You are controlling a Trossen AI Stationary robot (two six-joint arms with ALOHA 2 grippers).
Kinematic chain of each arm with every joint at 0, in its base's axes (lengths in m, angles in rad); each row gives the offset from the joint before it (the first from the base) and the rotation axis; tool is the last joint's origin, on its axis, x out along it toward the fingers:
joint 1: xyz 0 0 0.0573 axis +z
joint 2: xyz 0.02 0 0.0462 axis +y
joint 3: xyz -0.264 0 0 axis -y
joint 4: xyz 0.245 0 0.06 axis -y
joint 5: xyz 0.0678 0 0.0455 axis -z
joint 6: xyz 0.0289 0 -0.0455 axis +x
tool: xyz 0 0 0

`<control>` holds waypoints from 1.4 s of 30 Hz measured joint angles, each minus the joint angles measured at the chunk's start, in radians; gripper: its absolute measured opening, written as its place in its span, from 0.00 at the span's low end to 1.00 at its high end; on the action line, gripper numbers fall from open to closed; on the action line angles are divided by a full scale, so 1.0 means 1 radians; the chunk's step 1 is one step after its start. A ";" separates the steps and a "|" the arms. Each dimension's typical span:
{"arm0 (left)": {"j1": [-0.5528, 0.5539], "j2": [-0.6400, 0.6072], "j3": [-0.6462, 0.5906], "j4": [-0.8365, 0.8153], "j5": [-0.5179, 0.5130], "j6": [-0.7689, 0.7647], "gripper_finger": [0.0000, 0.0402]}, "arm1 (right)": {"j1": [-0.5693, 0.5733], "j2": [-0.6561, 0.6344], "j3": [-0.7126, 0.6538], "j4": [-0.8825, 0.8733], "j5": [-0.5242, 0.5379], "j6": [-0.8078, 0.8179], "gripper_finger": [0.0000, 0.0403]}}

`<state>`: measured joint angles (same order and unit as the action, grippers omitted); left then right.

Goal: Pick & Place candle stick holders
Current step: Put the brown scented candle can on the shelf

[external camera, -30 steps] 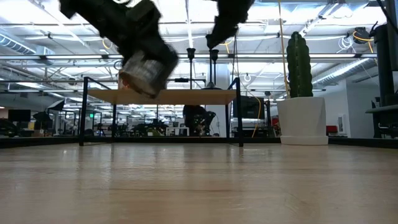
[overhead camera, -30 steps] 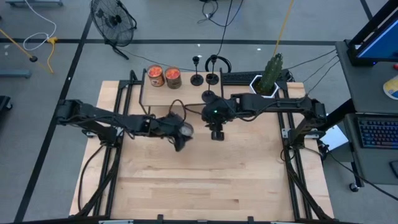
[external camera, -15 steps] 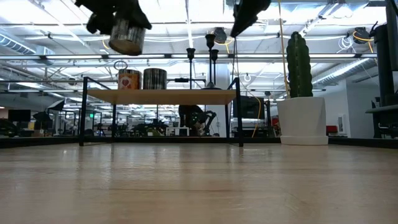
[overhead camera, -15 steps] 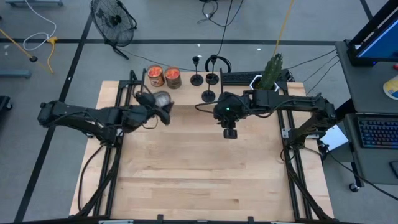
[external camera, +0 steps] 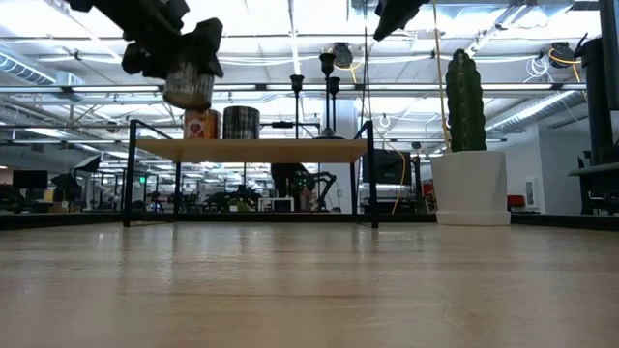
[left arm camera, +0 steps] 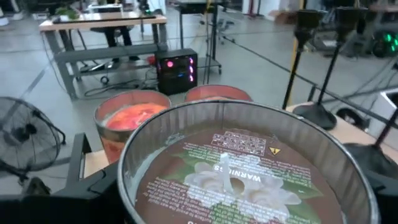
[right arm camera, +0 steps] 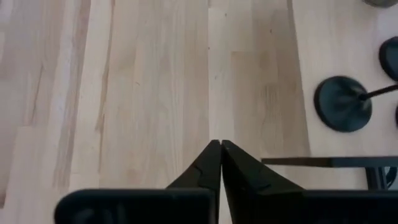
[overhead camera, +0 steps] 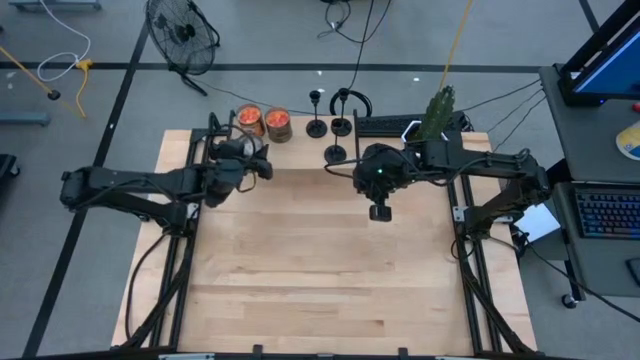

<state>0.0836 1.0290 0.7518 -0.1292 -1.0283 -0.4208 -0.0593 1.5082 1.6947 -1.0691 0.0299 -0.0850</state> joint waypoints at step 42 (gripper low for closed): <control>0.154 0.210 -0.211 0.652 0.019 0.165 0.87 | 0.000 0.002 -0.001 -0.005 0.053 0.074 0.00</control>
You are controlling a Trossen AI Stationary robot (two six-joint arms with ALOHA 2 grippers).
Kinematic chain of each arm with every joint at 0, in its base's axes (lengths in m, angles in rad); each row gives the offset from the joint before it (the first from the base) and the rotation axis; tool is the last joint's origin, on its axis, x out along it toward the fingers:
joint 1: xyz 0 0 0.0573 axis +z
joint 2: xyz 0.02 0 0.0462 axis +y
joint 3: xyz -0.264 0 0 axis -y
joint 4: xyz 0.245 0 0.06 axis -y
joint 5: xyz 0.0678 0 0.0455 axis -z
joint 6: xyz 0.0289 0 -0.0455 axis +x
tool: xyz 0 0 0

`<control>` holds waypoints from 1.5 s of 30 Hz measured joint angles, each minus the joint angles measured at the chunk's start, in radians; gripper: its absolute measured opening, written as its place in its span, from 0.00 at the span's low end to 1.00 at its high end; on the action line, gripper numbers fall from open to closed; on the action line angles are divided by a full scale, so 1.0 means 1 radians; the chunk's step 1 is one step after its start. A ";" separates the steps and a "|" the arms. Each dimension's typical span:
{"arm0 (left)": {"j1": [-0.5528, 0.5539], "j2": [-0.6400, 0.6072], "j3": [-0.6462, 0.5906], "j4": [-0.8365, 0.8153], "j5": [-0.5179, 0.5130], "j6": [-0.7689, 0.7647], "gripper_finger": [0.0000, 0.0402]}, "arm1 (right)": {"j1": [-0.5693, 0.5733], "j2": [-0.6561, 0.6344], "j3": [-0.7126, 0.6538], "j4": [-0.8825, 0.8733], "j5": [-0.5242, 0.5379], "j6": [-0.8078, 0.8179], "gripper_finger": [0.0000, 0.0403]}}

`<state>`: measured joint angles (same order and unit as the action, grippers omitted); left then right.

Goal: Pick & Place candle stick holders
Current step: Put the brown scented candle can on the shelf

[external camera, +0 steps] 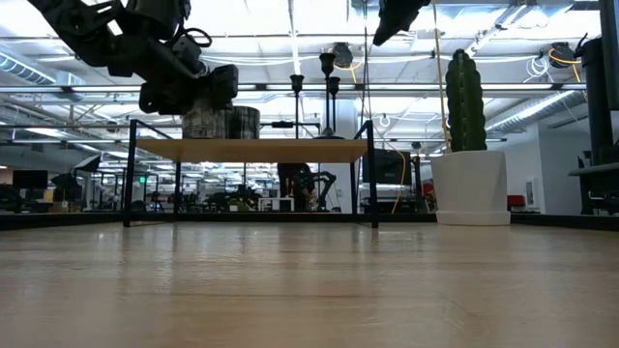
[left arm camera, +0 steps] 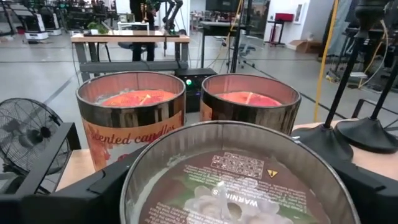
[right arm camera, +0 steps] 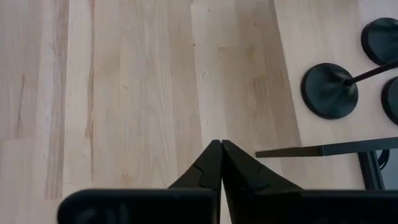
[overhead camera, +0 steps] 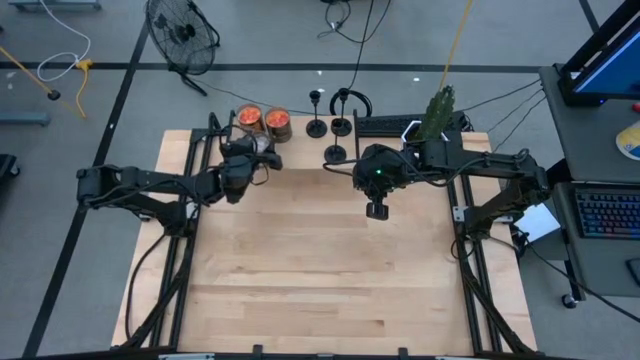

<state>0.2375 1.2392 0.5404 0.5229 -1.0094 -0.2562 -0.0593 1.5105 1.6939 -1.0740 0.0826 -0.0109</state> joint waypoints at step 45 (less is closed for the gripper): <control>-0.434 -0.185 0.001 0.064 -0.281 0.324 0.61 | 0.000 0.000 0.000 0.000 -0.004 -0.013 0.00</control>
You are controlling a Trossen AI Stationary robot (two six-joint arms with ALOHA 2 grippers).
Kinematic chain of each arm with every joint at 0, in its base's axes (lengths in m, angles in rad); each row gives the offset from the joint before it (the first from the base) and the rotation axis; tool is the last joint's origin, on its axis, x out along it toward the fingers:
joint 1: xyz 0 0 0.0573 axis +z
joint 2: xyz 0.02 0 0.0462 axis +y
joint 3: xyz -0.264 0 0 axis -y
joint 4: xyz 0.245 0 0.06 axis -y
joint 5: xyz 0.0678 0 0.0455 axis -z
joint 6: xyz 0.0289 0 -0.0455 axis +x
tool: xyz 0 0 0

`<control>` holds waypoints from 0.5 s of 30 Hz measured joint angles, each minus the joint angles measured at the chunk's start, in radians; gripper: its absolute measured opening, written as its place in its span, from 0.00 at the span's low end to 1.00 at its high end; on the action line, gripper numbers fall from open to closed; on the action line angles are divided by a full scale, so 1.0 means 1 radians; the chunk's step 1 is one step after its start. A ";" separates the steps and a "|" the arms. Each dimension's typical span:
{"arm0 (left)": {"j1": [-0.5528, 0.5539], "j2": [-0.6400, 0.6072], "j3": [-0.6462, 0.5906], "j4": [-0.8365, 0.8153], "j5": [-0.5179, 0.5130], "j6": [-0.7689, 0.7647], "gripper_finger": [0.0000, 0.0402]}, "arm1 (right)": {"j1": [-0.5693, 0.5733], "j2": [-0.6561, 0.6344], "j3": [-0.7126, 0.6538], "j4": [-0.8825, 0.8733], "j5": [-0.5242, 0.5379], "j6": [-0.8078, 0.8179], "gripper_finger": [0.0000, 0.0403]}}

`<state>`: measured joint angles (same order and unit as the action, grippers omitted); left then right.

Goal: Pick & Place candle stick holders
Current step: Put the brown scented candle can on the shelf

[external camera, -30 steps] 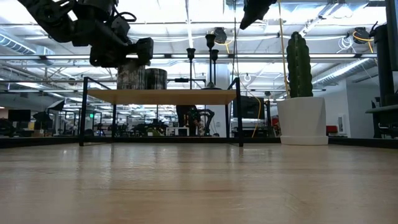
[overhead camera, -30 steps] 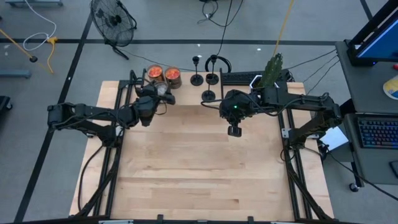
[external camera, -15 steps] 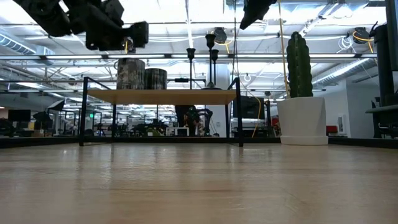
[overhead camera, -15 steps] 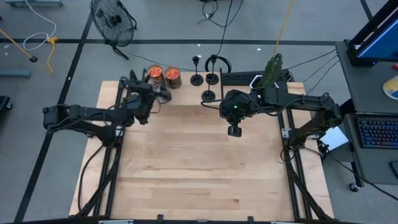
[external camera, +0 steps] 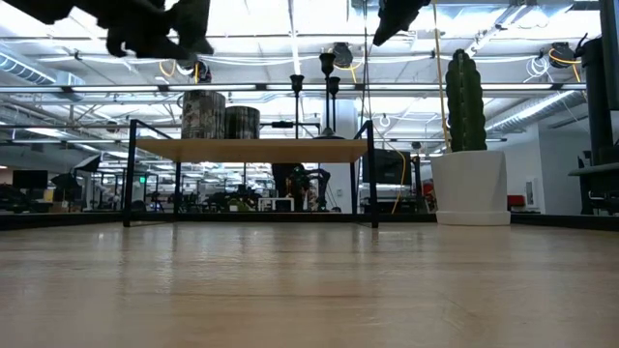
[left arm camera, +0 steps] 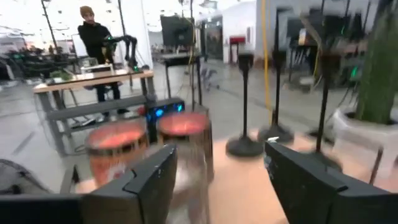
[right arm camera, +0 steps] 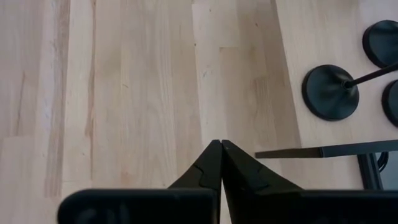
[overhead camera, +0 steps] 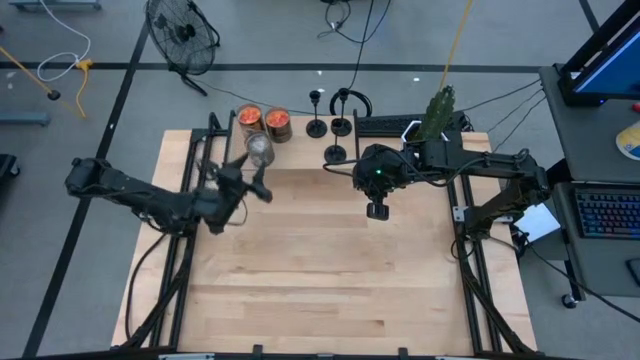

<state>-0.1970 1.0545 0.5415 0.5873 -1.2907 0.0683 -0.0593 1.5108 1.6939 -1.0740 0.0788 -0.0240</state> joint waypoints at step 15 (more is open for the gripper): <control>-0.030 0.123 0.000 -0.307 -0.119 -0.427 0.43 | 0.000 0.000 0.000 0.029 0.003 -0.022 0.00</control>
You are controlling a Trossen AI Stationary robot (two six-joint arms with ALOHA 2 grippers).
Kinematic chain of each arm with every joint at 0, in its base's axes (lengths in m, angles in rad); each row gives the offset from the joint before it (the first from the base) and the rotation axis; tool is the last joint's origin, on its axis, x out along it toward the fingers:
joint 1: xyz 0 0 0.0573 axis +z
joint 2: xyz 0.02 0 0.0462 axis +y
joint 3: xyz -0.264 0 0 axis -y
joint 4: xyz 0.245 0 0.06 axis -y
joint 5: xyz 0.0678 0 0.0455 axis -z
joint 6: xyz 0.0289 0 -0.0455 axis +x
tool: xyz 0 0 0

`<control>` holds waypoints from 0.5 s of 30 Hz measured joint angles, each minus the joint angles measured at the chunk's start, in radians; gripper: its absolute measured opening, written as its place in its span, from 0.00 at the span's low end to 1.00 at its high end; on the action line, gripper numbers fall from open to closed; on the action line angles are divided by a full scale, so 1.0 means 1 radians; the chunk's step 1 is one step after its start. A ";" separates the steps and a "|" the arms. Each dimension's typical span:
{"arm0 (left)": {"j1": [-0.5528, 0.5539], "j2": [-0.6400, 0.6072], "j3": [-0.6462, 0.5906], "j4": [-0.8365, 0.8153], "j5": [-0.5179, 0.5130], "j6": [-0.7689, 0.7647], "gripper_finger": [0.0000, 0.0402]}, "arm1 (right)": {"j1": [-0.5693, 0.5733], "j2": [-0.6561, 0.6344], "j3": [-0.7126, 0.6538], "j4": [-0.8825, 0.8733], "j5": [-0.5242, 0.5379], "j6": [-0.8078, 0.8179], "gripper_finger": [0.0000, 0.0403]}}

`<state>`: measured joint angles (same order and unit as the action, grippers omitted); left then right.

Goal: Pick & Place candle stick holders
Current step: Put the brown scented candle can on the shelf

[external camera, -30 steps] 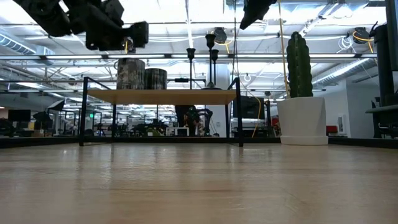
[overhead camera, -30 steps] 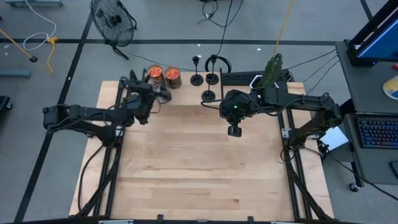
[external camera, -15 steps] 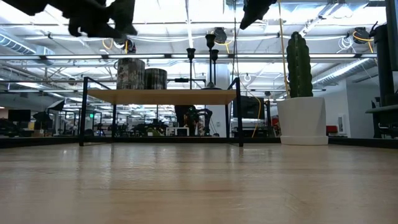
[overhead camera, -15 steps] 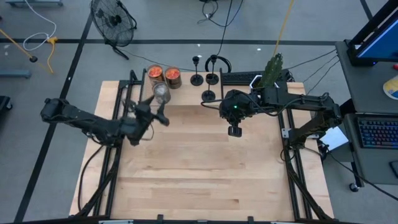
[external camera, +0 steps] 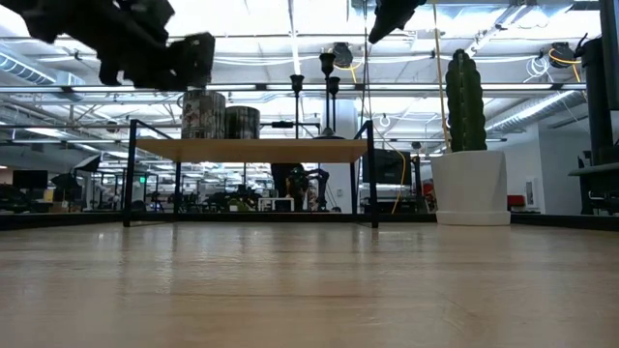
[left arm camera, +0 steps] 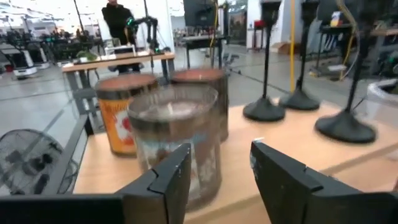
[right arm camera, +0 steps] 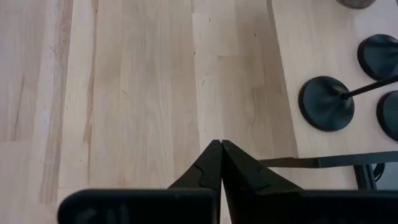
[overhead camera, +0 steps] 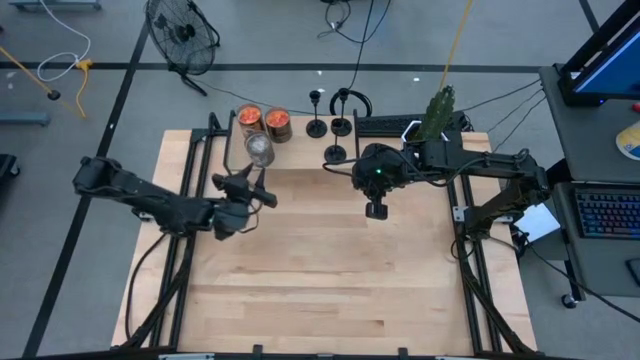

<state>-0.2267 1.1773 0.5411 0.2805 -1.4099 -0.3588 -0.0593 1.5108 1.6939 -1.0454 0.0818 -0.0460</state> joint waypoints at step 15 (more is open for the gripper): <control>0.169 0.032 0.000 -0.149 0.155 -0.170 0.38 | 0.000 0.000 0.000 0.001 0.000 0.006 0.00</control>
<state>-0.0577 1.2091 0.5407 0.1318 -1.2551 -0.5293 -0.0593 1.5109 1.6939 -1.0443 0.0818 -0.0400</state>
